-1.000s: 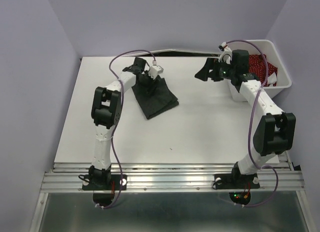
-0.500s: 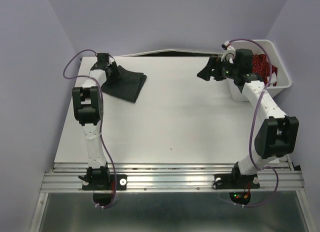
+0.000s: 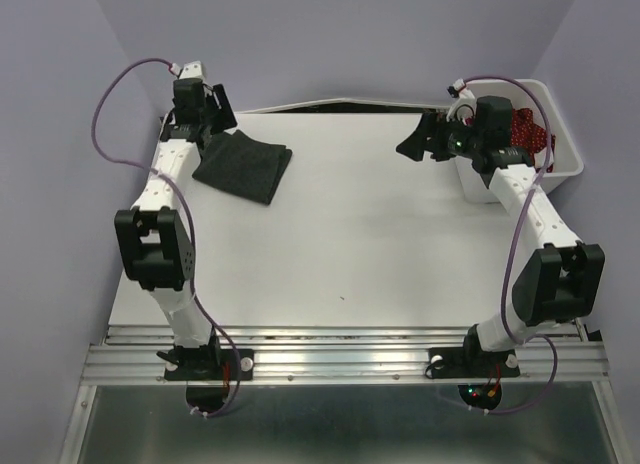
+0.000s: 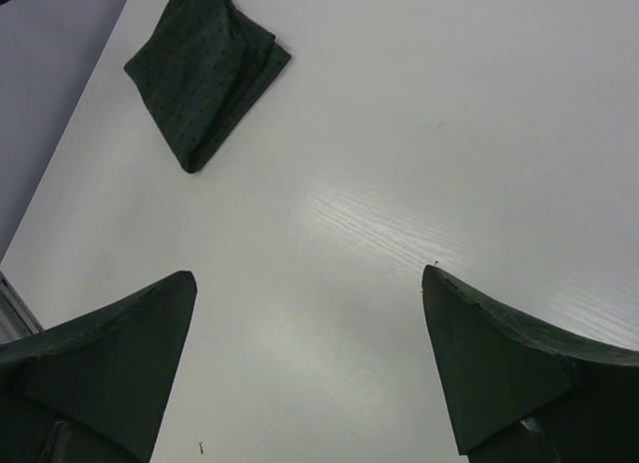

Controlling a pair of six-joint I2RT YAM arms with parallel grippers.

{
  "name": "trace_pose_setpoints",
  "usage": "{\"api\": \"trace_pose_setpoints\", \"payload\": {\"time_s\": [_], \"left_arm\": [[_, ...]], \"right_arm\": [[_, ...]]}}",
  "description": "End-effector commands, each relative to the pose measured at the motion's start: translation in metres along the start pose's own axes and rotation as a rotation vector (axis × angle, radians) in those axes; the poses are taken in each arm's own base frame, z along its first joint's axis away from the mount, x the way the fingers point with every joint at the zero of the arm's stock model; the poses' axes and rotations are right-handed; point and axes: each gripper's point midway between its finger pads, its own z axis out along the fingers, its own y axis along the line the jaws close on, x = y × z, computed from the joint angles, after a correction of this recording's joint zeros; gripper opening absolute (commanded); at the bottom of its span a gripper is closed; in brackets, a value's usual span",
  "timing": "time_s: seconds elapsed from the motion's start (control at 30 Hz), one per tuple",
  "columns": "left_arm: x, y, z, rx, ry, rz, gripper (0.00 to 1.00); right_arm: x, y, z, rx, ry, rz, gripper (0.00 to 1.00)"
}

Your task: Fold and stack the skirts

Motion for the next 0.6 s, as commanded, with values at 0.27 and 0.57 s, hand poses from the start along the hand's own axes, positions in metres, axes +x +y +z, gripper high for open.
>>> {"api": "trace_pose_setpoints", "payload": {"time_s": [0.27, 0.57], "left_arm": [[0.098, 0.036, -0.096, -0.121, 0.148, 0.129, 0.81], [0.183, 0.016, -0.093, -0.137, 0.290, 0.111, 0.80]], "right_arm": [[-0.030, 0.023, -0.024, -0.023, -0.083, -0.048, 1.00], [-0.033, 0.019, -0.019, -0.015, -0.078, -0.047, 1.00]]}}
